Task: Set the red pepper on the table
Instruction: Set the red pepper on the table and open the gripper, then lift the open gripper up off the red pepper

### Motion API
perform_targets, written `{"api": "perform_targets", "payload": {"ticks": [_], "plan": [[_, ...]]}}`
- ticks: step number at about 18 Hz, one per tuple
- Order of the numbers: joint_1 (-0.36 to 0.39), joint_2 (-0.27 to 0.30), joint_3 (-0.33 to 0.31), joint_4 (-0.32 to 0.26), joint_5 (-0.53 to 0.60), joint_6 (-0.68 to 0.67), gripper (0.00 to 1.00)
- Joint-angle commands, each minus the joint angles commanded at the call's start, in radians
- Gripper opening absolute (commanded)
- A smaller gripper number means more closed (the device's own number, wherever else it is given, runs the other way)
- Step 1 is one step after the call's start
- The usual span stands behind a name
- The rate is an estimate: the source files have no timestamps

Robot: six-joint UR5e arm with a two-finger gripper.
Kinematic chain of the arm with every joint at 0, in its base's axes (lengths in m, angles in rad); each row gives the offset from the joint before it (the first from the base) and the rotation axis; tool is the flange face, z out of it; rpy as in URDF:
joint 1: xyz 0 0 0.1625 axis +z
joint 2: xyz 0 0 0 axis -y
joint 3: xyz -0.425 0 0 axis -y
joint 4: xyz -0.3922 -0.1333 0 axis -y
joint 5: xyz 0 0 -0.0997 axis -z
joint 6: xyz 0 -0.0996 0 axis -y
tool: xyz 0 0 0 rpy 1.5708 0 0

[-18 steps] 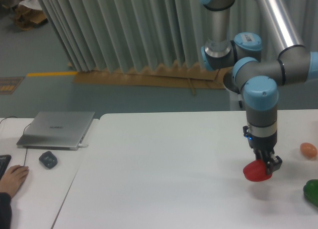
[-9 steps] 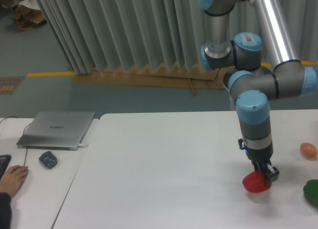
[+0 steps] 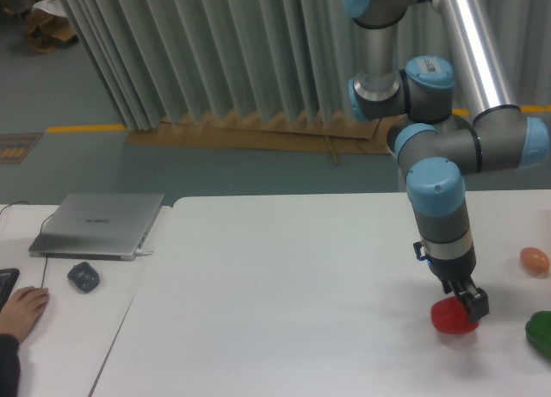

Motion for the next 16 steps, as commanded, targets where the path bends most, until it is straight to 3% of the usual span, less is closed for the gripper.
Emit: {"api": "perform_targets", "payload": {"ticks": [16], "plan": [[-0.021,0.066,-0.008,-0.005,-0.008,0.002,1.00]]}}
